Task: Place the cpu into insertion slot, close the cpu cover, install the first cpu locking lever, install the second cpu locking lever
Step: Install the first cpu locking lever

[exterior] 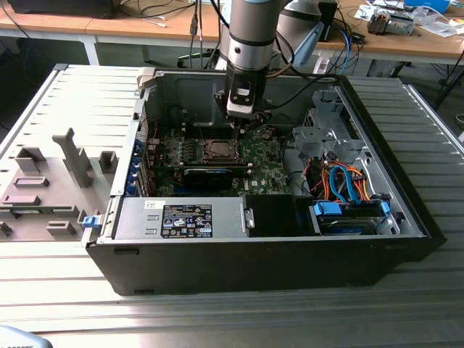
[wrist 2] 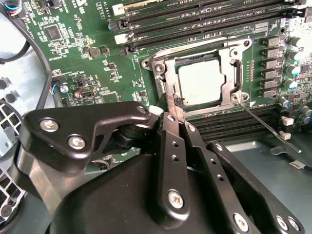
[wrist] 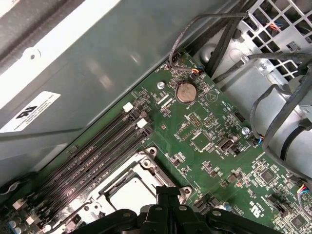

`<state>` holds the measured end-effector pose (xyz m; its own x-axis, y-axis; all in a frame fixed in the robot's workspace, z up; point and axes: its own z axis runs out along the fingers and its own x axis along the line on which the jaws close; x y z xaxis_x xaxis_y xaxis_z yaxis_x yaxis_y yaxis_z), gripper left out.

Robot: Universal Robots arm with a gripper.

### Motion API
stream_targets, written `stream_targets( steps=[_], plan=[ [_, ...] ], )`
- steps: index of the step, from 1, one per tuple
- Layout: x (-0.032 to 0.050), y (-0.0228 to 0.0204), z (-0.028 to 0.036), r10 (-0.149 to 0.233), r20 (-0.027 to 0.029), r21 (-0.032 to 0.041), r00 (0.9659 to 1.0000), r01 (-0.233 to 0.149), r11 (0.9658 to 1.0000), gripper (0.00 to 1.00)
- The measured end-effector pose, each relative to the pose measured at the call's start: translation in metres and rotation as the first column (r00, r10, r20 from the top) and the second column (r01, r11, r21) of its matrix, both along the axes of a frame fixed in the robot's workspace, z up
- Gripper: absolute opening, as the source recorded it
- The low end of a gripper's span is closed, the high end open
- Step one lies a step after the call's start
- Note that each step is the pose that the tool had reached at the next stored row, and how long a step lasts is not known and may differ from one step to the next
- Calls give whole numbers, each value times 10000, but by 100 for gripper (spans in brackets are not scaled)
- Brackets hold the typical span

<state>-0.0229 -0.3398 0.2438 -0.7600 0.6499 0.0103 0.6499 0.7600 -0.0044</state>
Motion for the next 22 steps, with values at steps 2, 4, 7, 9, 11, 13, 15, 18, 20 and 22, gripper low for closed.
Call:
stream_targets(
  steps=[2,4,7,9,11,13,15,18,20,22],
  plan=[
    [0,0,0,68,0,-1,10000,-68,10000,11],
    [0,0,0,149,0,0,9999,-149,9999,11],
    [0,0,0,302,0,0,9995,-302,9995,11],
    [0,0,0,409,0,0,9992,-409,9992,11],
    [0,0,0,504,1,-1,9987,-504,9987,11],
    [0,0,0,599,0,0,9982,-599,9982,11],
    [0,0,0,943,0,-1,9955,-943,9955,11],
    [0,0,0,1135,0,-1,9935,-1135,9935,11],
    [0,0,0,1188,0,-1,9929,-1188,9929,11],
    [0,0,0,1250,0,0,9922,-1250,9922,11]
  ],
)
